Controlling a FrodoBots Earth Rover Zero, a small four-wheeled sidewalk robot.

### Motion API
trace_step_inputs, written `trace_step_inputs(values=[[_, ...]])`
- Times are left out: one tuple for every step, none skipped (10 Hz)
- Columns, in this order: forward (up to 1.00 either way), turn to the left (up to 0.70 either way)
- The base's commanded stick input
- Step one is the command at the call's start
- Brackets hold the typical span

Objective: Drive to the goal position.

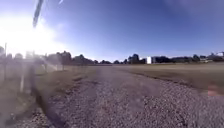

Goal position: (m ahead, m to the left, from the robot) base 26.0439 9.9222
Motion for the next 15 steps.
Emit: trace_step_inputs(values=[[0.5, 0.0], [0.5, 0.0], [0.5, 0.0], [0.5, 0.0], [0.5, 0.0], [0.5, 0.0], [0.5, 0.0], [0.5, 0.0], [0.5, 0.0], [0.5, 0.0], [0.5, 0.0], [0.5, 0.0], [0.5, 0.0], [0.5, 0.0], [0.5, 0.0]])
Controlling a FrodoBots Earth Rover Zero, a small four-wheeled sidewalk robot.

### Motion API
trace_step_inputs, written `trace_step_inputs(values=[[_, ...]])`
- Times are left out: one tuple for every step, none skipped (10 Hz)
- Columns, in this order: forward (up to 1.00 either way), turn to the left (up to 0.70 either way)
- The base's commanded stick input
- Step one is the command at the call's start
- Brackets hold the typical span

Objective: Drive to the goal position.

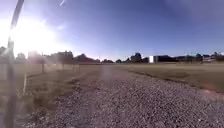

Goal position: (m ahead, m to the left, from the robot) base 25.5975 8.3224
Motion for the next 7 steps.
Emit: trace_step_inputs(values=[[0.5, 0.0], [0.5, 0.0], [0.5, 0.0], [0.5, 0.0], [0.5, 0.0], [0.5, 0.0], [0.5, 0.0]])
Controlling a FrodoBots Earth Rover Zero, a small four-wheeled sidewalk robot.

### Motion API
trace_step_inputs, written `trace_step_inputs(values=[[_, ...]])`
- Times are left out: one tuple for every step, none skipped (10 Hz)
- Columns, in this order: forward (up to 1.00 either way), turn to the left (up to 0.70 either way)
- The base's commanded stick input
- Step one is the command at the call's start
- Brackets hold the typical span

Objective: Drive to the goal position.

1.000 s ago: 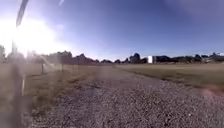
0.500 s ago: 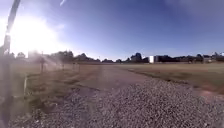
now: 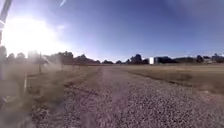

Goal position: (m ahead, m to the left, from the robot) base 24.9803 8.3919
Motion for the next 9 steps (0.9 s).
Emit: trace_step_inputs(values=[[0.5, 0.0], [0.5, 0.0], [0.5, 0.0], [0.5, 0.0], [0.5, 0.0], [0.5, 0.0], [0.5, 0.0], [0.5, 0.0], [0.5, 0.0]])
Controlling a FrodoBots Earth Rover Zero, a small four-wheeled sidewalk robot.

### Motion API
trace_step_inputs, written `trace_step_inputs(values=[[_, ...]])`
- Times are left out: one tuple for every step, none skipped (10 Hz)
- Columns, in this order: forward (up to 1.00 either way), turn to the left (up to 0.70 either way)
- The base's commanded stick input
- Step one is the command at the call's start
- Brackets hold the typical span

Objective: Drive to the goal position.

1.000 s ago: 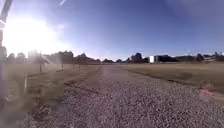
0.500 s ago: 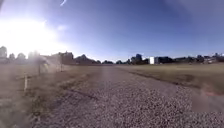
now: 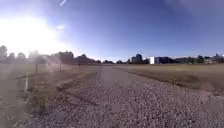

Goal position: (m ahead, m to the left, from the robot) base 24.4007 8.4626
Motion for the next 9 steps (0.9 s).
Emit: trace_step_inputs(values=[[0.5, 0.0], [0.5, 0.0], [0.5, 0.0], [0.5, 0.0], [0.5, 0.0], [0.5, 0.0], [0.5, 0.0], [0.5, 0.0], [0.5, 0.0]])
